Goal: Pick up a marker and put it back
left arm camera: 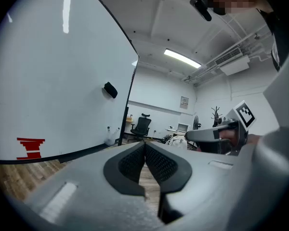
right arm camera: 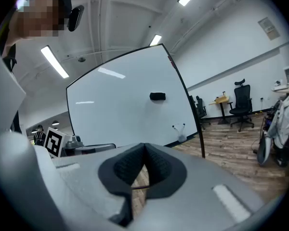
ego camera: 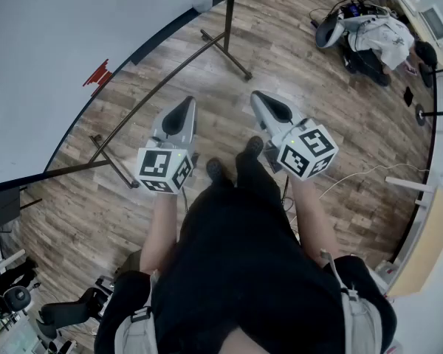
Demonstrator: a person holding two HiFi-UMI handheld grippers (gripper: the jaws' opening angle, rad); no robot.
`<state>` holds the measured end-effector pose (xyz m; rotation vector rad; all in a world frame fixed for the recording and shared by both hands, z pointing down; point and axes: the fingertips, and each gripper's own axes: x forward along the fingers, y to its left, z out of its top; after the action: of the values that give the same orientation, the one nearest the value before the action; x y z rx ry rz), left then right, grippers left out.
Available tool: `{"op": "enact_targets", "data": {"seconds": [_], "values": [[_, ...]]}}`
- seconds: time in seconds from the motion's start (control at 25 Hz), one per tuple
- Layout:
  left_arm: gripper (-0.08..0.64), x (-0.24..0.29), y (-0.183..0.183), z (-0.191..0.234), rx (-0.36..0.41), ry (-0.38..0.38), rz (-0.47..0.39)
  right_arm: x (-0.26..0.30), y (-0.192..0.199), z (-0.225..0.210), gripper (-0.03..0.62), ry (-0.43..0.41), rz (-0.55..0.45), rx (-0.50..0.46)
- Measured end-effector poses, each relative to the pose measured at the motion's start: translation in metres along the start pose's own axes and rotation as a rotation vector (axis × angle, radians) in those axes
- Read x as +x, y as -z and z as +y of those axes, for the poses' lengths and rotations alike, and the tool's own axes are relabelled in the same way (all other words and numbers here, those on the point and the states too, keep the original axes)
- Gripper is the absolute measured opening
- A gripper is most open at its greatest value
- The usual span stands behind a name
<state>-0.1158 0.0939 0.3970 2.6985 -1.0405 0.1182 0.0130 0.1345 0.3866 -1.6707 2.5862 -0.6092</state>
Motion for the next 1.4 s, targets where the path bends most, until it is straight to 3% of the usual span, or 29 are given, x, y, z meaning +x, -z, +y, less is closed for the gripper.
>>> {"op": "enact_targets", "data": {"seconds": [0.36,0.6,1.12,1.4], "values": [[0.011,-0.008,0.002,0.006,-0.015,-0.003,0.002,-0.001,0.005,0.007,0.0,0.016,0.004,-0.007],[0.011,-0.014,0.004,0.014,-0.018,-0.006,0.005,-0.002,0.001,0.004,0.002,-0.004,-0.059,0.164],[0.011,-0.004,0.011,0.038,-0.037,-0.062,0.02,0.029,0.011,-0.003,0.002,-0.055,-0.002,0.155],[0.011,0.033,-0.014,0.066,-0.019,-0.113,0.01,0.076,-0.016,-0.034,0.002,-0.099,-0.001,0.15]]}}
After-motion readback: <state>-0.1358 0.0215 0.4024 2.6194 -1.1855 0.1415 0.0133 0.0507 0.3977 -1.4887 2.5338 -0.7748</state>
